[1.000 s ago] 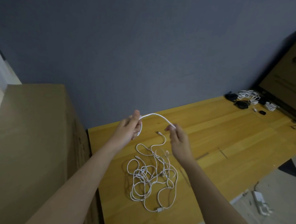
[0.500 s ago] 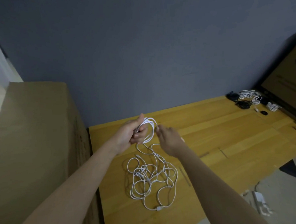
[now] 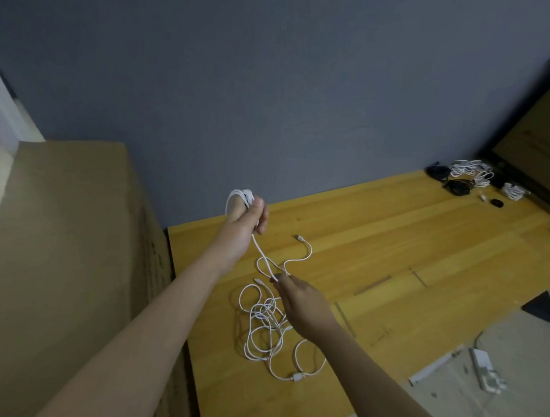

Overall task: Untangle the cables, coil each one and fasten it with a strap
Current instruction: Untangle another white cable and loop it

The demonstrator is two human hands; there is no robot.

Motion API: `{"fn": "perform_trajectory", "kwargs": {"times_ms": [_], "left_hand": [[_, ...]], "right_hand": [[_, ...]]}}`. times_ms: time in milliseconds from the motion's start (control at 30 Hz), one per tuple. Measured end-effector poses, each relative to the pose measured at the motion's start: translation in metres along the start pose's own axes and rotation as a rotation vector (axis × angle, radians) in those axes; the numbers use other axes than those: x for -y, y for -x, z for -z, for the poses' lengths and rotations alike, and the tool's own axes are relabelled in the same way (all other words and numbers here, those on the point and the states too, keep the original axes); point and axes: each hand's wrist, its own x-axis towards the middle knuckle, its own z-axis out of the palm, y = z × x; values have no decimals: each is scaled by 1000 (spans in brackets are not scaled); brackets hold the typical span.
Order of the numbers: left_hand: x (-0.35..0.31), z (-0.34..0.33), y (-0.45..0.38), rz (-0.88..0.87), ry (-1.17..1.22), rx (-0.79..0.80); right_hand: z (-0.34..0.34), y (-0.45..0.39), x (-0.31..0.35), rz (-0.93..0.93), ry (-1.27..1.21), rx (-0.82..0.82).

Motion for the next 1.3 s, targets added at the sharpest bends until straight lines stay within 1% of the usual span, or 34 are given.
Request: {"fn": "perform_trajectory", "kwargs": {"times_ms": [33, 100, 167, 267, 367, 433, 500, 600, 667, 733, 800, 933, 1000, 1100, 1167, 1233, 1300], "left_hand": [[2, 0, -1, -20, -94, -6], [8, 1, -4, -17, -178, 6], [14, 1, -4, -8, -297, 51], [19, -1, 3, -1, -576, 148], [15, -2, 8, 63, -723, 264], [11, -2, 9, 104, -770, 317], [8, -2, 9, 116, -719, 329], [4, -1, 11, 90, -639, 347], [4, -4, 11, 41, -630, 396], [2, -8, 11, 37, -609, 435], [0, -10, 11, 84, -472, 450], [-6, -7, 9, 194, -88, 406], [-5, -7, 8, 193, 36, 378], [-6, -9, 10, 202, 161, 330], [-7, -11, 10, 175, 230, 290], [-5, -12, 8, 113, 244, 231], [0, -13, 5, 60, 166, 160]], "right_hand": [[1, -1, 1, 62, 69, -38], [5, 0, 3, 194, 212, -107], [12, 0, 4, 320, 312, -186], [30, -3, 9, 448, 387, -335], [52, -8, 10, 492, 403, -473], [66, -15, 6, 464, 369, -549], [76, -25, -2, 369, 229, -554], [84, -36, -17, 111, -164, -499], [80, -42, -26, -5, -267, -468], [75, -49, -30, -70, -343, -393], [69, -54, -30, -155, -476, -317], [47, -56, -34, -330, -762, -289], [29, -53, -38, -393, -805, -278], [3, -47, -34, -400, -770, -252], [-12, -45, -27, -401, -742, -212], [-29, -42, -21, -405, -737, -186], [-41, -37, -15, -428, -725, -174]]}}
